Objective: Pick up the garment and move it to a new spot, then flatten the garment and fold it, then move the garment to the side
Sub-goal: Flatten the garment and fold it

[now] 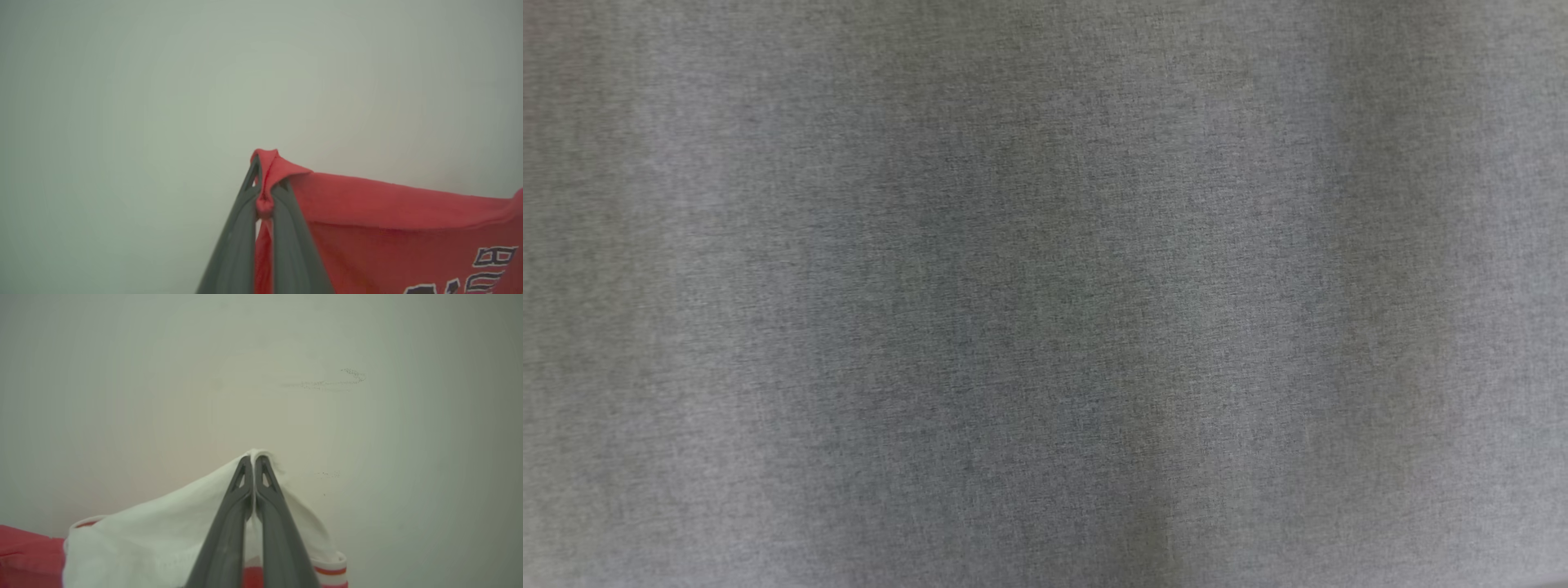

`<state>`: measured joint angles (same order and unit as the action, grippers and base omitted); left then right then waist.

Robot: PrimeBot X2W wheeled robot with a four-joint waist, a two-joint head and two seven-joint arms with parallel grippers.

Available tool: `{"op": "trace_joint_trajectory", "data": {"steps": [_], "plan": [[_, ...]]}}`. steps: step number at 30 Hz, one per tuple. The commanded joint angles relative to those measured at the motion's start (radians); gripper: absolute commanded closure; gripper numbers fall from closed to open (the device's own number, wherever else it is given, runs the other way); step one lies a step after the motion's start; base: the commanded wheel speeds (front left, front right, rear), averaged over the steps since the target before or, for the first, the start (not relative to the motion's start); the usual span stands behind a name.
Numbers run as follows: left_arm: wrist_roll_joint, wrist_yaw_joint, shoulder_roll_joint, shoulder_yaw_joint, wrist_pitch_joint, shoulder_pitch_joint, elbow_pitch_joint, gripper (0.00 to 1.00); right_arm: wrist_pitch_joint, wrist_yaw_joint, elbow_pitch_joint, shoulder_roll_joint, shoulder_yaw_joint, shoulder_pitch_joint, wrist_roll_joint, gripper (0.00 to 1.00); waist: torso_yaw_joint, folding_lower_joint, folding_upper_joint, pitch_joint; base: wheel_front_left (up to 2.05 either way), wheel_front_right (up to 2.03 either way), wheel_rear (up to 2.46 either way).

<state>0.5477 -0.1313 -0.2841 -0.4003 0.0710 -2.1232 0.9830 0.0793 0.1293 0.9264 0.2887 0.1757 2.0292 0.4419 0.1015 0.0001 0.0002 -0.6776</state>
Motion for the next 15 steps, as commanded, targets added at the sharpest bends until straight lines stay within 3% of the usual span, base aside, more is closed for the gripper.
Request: {"op": "trace_joint_trajectory", "data": {"steps": [1, 15], "plan": [[0.004, 0.002, 0.002, -0.005, 0.006, -0.017, 0.013, 1.00, 0.007, 0.002, 0.014, -0.005, 0.001, 0.018, -0.004, 1.00, 0.007, -0.0001, -0.0002, -0.007, 0.00, 0.00, 0.00], [0.071, 0.002, 0.005, -0.097, 0.040, -0.050, 0.106, 1.00, 0.066, 0.002, 0.157, 0.002, 0.069, 0.105, -0.021, 1.00, 0.018, -0.0001, -0.0002, -0.038, 0.00, 0.00, 0.00]]}}
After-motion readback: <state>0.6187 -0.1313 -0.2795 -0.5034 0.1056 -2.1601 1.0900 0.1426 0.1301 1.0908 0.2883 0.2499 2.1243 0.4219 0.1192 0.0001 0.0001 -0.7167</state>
